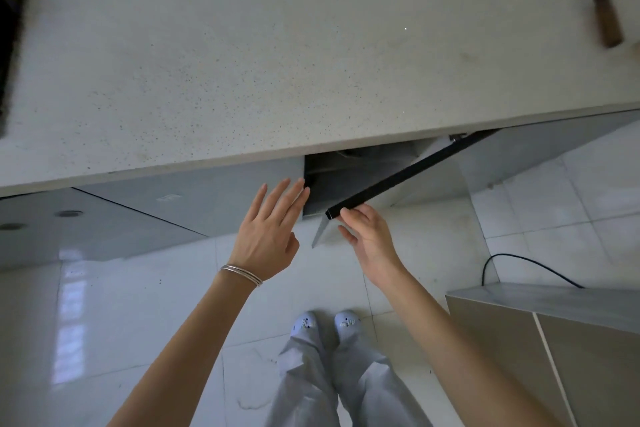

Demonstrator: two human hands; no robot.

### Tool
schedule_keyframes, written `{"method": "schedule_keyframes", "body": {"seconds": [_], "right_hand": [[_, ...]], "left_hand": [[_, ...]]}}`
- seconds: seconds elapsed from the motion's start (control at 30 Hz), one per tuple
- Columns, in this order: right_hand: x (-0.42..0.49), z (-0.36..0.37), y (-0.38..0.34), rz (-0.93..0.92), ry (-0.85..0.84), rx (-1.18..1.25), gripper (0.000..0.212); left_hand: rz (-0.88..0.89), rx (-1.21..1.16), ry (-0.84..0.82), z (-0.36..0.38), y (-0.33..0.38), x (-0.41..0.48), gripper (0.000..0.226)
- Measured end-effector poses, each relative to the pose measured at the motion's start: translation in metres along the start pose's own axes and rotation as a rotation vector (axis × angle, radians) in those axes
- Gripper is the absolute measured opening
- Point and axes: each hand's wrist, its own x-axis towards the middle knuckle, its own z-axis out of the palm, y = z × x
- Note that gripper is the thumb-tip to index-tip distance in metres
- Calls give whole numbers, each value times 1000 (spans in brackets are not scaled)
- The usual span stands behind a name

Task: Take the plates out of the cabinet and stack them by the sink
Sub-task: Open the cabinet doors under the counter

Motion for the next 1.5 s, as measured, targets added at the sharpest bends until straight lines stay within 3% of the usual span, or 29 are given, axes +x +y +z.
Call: {"method": "schedule_keyframes", "body": {"seconds": [0.1,0.27,0.47,0.83,1.03,1.17,1.37,1.5], "right_hand": [[-21,-19,6,2,41,-68,22],[-53,-53,11,15,106,-192,30],[-88,-106,11,15,233,-357,17],[-139,-230,-13,-72,310,-818,30],[-149,-295,-32,-59,326,-898,34],[-151,-330,-43,-63,377,-896,20],[-151,-355,-68,4,365,-972,53],[-157,-329,-92,-166,372,-1165,61]], "left_hand": [[20,-14,-29,4,18,-10,73],[26,-41,-71,6,57,-26,66],[-27,-18,-113,3,109,-39,62],[-129,1,-167,-3,210,-44,60],[-139,-9,-185,3,260,-35,60],[-139,-26,-176,1,285,-26,57],[-164,-19,-146,-9,292,-14,57],[-185,-15,-106,-21,278,-13,57]]}}
